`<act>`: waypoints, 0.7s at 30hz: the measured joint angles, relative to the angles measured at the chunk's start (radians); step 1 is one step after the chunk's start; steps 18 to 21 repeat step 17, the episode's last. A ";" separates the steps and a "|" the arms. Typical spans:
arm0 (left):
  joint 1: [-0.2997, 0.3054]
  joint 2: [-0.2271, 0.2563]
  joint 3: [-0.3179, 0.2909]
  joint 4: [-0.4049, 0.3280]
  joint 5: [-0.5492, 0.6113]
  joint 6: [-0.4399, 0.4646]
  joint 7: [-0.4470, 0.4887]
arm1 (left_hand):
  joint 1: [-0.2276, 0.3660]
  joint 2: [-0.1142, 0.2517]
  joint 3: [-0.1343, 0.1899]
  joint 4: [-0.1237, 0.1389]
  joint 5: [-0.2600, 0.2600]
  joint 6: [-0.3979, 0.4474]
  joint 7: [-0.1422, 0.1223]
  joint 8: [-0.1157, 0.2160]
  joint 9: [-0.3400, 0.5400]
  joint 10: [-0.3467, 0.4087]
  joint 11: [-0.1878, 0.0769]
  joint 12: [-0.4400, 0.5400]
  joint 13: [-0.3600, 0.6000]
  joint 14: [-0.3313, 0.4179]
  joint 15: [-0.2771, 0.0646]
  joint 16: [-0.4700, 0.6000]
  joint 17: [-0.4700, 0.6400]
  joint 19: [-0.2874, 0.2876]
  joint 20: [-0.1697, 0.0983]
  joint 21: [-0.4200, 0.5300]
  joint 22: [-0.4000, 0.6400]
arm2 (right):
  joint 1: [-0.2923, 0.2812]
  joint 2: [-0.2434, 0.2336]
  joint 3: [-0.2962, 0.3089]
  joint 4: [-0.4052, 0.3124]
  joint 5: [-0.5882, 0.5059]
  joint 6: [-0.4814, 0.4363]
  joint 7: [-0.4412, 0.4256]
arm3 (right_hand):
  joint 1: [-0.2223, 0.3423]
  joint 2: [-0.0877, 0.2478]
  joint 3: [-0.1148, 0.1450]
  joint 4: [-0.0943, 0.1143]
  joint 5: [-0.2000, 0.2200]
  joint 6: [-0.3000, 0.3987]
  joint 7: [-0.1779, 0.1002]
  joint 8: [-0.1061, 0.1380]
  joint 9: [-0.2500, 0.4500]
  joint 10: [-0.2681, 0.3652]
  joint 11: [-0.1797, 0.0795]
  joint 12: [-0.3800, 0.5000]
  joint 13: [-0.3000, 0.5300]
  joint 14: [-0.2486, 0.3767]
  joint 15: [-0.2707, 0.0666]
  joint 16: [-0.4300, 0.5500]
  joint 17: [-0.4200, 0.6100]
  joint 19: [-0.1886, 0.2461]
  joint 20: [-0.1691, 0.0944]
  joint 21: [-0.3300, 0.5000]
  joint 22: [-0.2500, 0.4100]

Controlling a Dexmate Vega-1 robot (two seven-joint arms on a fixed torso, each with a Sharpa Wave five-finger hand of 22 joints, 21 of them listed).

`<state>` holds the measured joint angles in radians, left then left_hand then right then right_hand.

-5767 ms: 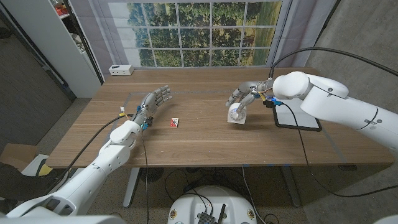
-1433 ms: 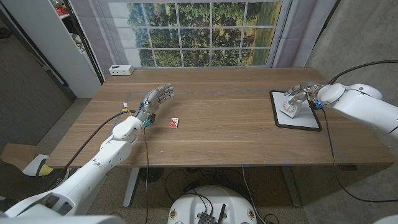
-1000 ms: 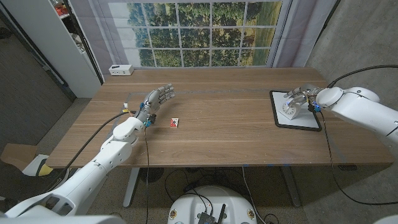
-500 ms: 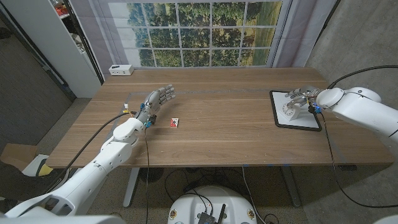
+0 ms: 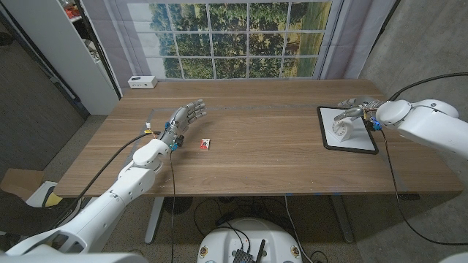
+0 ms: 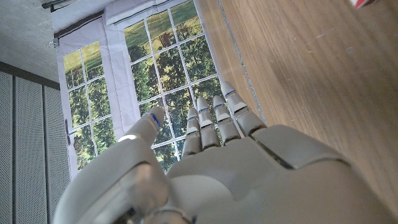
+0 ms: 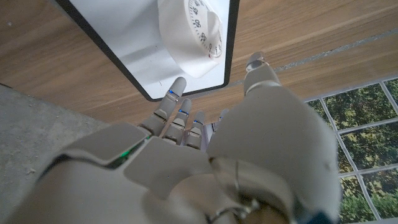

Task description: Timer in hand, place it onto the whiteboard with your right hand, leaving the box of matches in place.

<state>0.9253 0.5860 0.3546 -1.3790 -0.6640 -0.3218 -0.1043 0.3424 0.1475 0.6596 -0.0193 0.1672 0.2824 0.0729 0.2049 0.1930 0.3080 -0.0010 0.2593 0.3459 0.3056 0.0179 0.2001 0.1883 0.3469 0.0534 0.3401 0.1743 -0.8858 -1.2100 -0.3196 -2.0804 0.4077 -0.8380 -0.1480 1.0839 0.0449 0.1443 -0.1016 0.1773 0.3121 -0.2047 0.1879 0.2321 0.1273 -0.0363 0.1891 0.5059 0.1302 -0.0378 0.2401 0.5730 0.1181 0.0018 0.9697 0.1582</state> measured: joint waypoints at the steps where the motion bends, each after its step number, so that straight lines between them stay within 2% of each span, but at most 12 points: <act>1: 0.000 0.000 0.000 0.000 0.000 0.000 0.000 | 0.000 0.000 0.000 0.000 0.000 0.000 0.000 0.000 0.000 0.000 0.000 0.000 0.000 0.000 0.000 0.000 0.000 0.000 0.000 0.000 0.000 | -0.002 -0.001 0.003 -0.002 0.001 0.003 -0.002 | -0.002 -0.002 -0.002 0.002 0.000 0.000 0.000 0.000 0.000 0.004 -0.004 0.000 -0.002 0.000 0.000 0.000 -0.004 0.000 0.000 -0.005 0.000; 4: 0.001 0.000 0.000 0.000 -0.001 -0.002 -0.002 | 0.000 0.000 0.000 0.000 0.000 0.000 0.000 0.000 0.000 0.000 0.000 0.000 0.000 0.000 0.000 0.000 0.000 0.000 0.000 0.000 0.000 | -0.032 -0.009 0.038 -0.024 0.009 0.037 -0.023 | -0.010 0.000 -0.003 0.002 0.000 0.000 0.000 0.002 0.000 0.021 -0.006 0.008 -0.007 0.009 0.002 0.000 -0.012 0.000 0.000 -0.012 0.000; 13: 0.000 -0.001 -0.001 0.005 -0.003 -0.007 -0.010 | 0.000 0.000 0.000 0.000 0.000 0.003 -0.003 0.000 0.000 0.000 0.000 0.000 0.000 0.000 0.000 0.000 -0.002 0.006 0.006 -0.004 0.000 | -0.071 -0.012 0.087 -0.074 0.016 0.117 -0.048 | -0.022 0.004 -0.007 0.007 0.000 0.006 0.006 0.006 0.000 0.037 -0.009 0.016 -0.015 0.030 0.000 0.002 -0.026 0.008 0.000 -0.028 0.000; 21: -0.001 -0.002 -0.001 0.007 -0.003 -0.008 -0.012 | 0.000 0.000 0.000 0.000 0.000 0.003 -0.003 0.000 0.000 0.000 0.000 0.000 0.005 0.005 -0.005 0.000 -0.002 0.006 0.006 -0.003 0.000 | -0.076 -0.010 0.094 -0.085 0.016 0.139 -0.051 | -0.022 0.004 -0.007 0.007 0.000 0.006 0.006 0.006 0.000 0.045 -0.007 0.016 -0.019 0.031 -0.001 0.004 -0.030 0.013 -0.005 -0.035 0.000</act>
